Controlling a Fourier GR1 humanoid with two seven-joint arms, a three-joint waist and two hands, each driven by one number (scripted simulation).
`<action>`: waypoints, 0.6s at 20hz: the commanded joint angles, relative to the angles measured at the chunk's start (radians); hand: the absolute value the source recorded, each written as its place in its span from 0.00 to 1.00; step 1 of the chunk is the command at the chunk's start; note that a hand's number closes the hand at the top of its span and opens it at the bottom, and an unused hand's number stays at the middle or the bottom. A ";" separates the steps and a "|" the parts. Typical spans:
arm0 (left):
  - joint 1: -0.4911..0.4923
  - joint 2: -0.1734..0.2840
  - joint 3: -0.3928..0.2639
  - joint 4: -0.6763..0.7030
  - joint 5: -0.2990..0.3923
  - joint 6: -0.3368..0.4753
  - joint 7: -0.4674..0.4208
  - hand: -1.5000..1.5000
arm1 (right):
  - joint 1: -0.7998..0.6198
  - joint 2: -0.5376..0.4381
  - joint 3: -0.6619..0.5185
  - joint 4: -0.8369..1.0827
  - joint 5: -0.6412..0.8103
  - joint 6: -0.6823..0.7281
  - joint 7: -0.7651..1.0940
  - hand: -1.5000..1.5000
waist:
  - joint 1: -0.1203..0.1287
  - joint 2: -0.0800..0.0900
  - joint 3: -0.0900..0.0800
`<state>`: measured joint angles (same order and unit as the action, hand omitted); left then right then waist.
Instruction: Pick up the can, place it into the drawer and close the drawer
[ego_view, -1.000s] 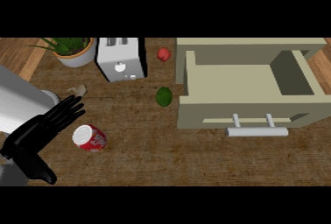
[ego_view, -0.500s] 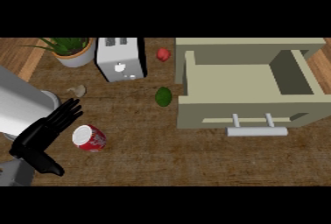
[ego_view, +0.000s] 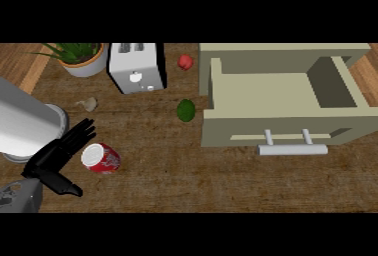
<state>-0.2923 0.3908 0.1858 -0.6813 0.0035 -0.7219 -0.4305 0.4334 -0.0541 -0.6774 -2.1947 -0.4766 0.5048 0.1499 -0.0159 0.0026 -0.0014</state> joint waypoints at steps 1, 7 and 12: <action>-0.061 -0.009 -0.022 0.150 -0.064 -0.020 -0.129 0.00 | -0.022 -0.014 -0.031 0.044 -0.013 0.027 -0.014 0.00 | -0.001 0.000 0.000; -0.087 -0.004 -0.021 0.227 -0.051 -0.054 -0.152 0.00 | -0.013 0.038 0.003 -0.025 0.022 -0.001 0.026 0.00 | 0.002 0.000 0.000; -0.135 -0.034 -0.030 0.300 -0.061 -0.040 -0.167 0.00 | -0.026 0.001 -0.038 -0.047 -0.043 -0.027 0.072 0.00 | -0.001 0.001 0.000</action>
<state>-0.3917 0.3592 0.1459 -0.4278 -0.0721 -0.6614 -0.5431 0.4192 -0.0548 -0.7072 -2.2077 -0.5029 0.5092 0.1848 -0.0198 0.0043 -0.0020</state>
